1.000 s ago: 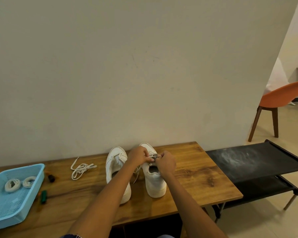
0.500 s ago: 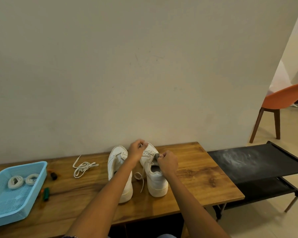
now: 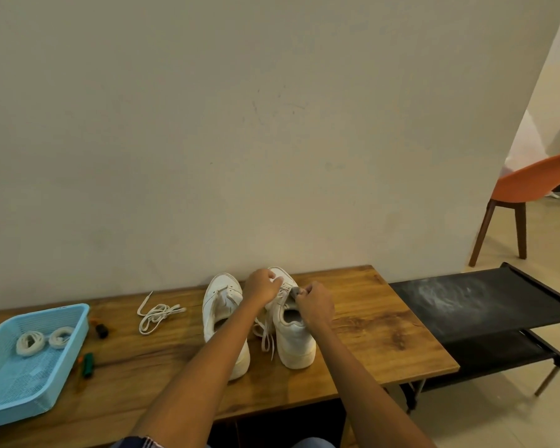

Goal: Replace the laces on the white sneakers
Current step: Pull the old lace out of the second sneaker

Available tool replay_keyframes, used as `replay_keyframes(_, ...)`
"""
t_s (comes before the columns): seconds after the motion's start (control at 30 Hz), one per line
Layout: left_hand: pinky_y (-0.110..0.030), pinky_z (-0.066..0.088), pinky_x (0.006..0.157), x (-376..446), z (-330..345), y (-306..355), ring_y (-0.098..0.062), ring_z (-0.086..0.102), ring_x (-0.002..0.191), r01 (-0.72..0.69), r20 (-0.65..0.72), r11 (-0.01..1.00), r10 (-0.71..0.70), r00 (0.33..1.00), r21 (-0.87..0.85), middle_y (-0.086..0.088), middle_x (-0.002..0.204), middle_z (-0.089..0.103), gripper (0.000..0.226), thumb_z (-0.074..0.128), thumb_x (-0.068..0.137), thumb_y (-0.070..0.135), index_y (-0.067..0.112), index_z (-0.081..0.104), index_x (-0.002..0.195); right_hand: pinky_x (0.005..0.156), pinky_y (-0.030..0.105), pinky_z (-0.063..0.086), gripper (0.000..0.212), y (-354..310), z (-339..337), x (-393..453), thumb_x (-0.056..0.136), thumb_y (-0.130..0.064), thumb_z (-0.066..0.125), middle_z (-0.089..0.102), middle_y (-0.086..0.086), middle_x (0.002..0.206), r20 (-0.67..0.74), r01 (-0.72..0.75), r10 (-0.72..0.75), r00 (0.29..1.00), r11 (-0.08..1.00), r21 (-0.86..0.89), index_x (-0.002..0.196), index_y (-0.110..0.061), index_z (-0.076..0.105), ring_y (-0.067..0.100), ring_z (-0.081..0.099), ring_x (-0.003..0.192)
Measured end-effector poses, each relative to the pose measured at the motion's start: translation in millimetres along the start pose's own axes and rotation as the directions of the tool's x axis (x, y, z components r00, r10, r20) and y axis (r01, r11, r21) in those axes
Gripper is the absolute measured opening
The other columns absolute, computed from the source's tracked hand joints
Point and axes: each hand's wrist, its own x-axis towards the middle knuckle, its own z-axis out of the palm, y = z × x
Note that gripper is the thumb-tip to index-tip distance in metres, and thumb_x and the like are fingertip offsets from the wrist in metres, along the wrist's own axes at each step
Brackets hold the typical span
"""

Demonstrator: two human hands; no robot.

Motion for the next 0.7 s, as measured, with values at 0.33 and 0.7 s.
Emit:
replay_keyframes(0.33, -0.026, 0.044, 0.065, -25, 38, -7, -0.019, 0.058, 0.086, -0.238, -0.203, 0.937, 0.293, 0.934, 0.256, -0.006, 0.097, 0.059, 0.021, 0.049, 0.096, 0.027, 0.008, 0.058, 0.099, 0.061, 0.028, 0.043, 0.013, 0, 0, 0, 0.089, -0.020, 0.056, 0.059, 0.002, 0.080, -0.020, 0.041, -0.042, 0.999, 0.999, -0.016, 0.088, -0.008, 0.061, 0.016, 0.054, 0.073)
replay_keyframes(0.7, -0.023, 0.037, 0.054, -37, 54, -13, -0.017, 0.055, 0.068, -0.015, -0.465, 0.950, -0.139, 0.874, -0.312, -0.003, 0.074, 0.060, 0.019, 0.055, 0.093, 0.021, 0.008, 0.060, 0.081, 0.064, 0.027, 0.042, 0.015, 1, -1, 4, 0.087, -0.017, 0.057, 0.066, 0.005, 0.096, 0.043, 0.166, -0.163, 0.986, 0.983, -0.081, 0.101, -0.012, 0.063, 0.018, 0.055, 0.081)
